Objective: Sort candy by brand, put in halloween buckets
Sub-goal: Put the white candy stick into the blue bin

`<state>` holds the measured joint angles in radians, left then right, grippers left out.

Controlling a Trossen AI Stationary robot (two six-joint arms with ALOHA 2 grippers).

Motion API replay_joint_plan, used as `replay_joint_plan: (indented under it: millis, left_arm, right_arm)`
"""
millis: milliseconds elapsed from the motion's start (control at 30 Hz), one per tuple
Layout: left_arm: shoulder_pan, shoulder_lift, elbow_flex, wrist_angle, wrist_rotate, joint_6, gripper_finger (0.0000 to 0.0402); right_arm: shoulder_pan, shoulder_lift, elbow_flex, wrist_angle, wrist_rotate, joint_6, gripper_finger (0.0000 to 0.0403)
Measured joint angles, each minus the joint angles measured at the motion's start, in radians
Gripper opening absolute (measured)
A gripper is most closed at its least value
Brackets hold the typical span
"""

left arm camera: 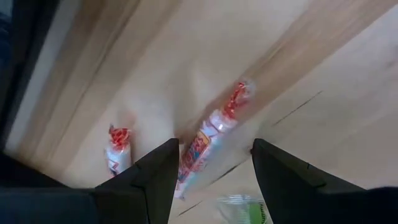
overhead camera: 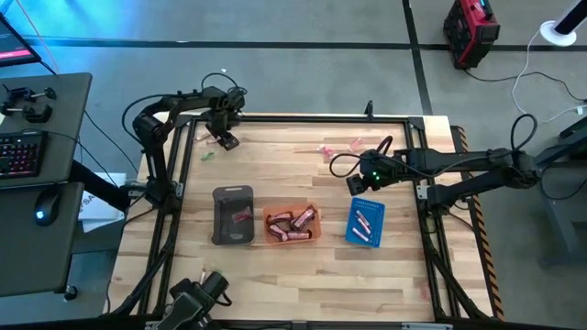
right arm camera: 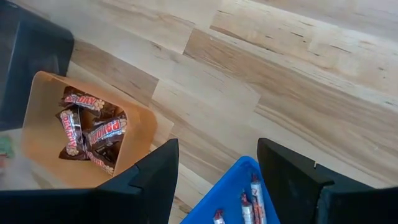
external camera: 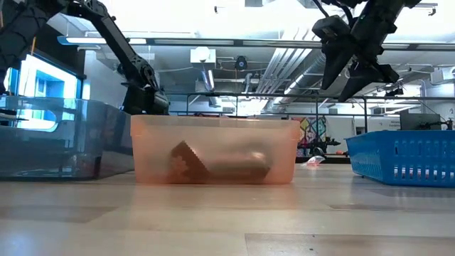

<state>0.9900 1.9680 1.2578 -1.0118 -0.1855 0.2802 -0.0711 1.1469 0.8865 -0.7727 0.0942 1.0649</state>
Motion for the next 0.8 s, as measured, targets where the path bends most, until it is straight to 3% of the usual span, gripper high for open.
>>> replay_joint_plan:
  millis: [200,333,433,567,800]
  left_arm:
    - [-0.002,0.014,0.003,-0.004,0.021,-0.009,0.0170]
    - [-0.019,-0.003,-0.002,-0.025,0.094,-0.078,0.0078]
    - [-0.031,-0.045,-0.004,-0.021,0.265,-0.139,0.0018]
    - [-0.073,-0.162,-0.004,0.079,0.406,-0.235,0.0024]
    - [-0.278,-0.424,-0.002,0.408,0.466,-0.438,0.0007]
  right_arm:
    - [0.000,0.000,0.000,0.008,-0.009,0.011,0.0211]
    - [0.000,0.000,0.000,0.008,0.005,-0.012,0.0211]
    - [0.000,-0.002,0.000,0.009,0.037,-0.015,0.0211]
    - [0.014,-0.016,0.017,0.014,0.106,-0.027,0.0211]
    - [0.047,-0.096,0.035,0.012,0.187,-0.042,0.0211]
